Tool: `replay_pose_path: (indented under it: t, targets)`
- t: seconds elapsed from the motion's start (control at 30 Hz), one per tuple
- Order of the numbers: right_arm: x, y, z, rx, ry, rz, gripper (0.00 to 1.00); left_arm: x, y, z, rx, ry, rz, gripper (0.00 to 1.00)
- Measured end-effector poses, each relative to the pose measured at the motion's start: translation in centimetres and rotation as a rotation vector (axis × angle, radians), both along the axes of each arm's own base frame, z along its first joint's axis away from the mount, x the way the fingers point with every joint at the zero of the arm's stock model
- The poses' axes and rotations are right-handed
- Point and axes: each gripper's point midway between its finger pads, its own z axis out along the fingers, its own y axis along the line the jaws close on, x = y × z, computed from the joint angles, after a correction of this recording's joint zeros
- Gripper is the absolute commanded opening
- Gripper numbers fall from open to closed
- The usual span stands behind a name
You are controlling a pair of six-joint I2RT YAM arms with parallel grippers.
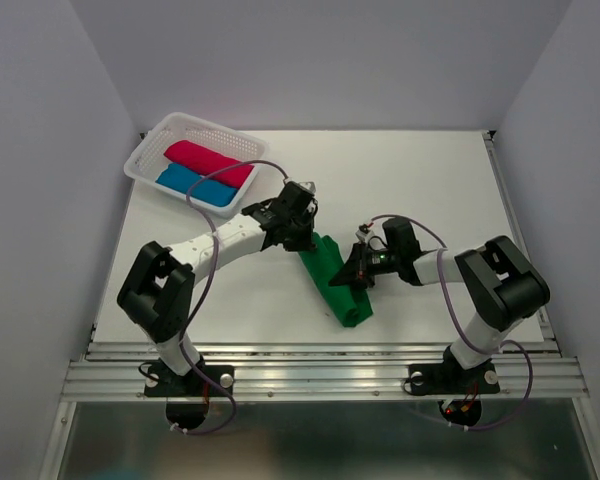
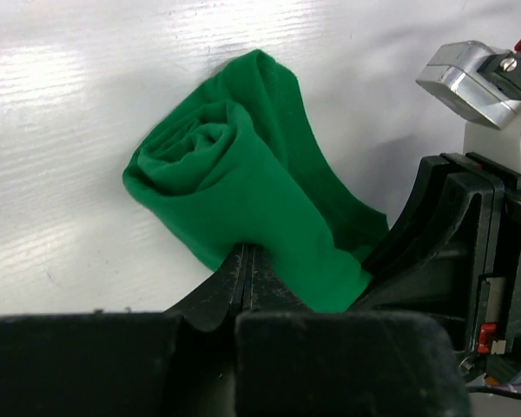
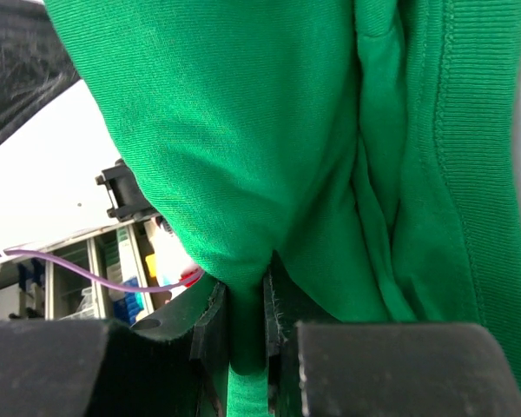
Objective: Roll the t-shirts
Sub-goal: Roll the T-shirt to the center of the board.
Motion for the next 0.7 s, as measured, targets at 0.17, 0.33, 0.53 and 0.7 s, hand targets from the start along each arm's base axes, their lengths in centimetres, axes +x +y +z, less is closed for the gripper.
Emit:
replay_pose_path:
  t: [0.17, 0.33, 0.53, 0.7]
  targets:
    - [0.2, -0.3, -0.1, 0.012, 0.018, 0.005, 0.01, 0.7, -0.9, -1.2, 0.005, 0.012, -0.018, 0.00]
    - [0.5, -0.8, -0.2, 0.019, 0.025, -0.002, 0.02, 1.3, -1.7, -1.8, 0.000, 0.015, -0.031, 0.00]
    - [0.9, -1.2, -0.1, 0.024, 0.021, -0.014, 0.27, 2.2, -2.8, -2.4, -0.013, 0.014, -0.044, 0.00]
    - [0.8, -1.5, -0.2, -0.005, 0.009, -0.013, 0.64, 2.4, -3.1, -3.8, -0.003, 0.032, -0.053, 0.00]
